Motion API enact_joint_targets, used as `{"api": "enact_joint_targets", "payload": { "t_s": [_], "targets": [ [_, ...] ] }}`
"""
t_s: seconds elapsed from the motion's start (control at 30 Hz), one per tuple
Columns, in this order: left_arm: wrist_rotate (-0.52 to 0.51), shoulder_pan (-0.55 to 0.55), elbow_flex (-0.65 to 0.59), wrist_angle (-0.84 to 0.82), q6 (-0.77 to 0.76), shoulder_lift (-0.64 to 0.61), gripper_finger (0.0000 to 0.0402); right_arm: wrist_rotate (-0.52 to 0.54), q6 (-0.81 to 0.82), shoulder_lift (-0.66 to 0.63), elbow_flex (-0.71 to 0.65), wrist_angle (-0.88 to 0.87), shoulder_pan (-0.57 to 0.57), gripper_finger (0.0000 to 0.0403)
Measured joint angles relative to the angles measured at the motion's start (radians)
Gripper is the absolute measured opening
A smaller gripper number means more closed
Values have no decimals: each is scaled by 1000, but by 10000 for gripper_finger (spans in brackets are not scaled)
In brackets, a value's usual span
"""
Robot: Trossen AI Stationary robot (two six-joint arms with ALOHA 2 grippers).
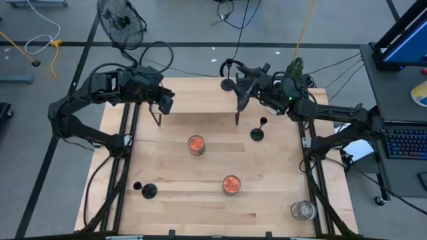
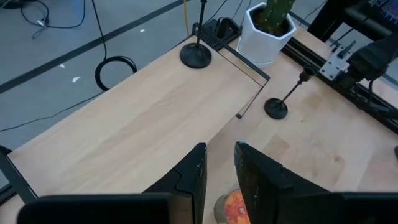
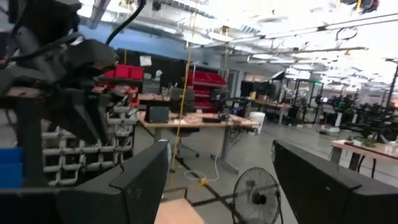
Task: Pick & Place candle stick holders
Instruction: Put the bottom candle holder on the shelf
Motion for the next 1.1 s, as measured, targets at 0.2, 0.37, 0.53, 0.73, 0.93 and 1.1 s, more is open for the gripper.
{"api": "enact_joint_targets", "payload": {
  "t_s": [0.2,0.37,0.53,0.73,0.93,1.1],
  "targets": [
    [49,0,0,-5,13,0,88,0,50,-46,0,-118,4,274],
    [56,-1,0,-5,13,0,88,0,61,-83,0,-222,4,274],
    [56,-1,0,-5,13,0,88,0,78,-115,0,-306,4,274],
    [56,-1,0,-5,4,0,88,0,106,-149,0,-398,4,274],
    [55,-32,0,-44,-29,0,88,0,140,-202,-75,-376,4,274],
    [56,-81,0,-105,-120,0,88,-1,194,-293,-235,-270,4,274]
  ]
}}
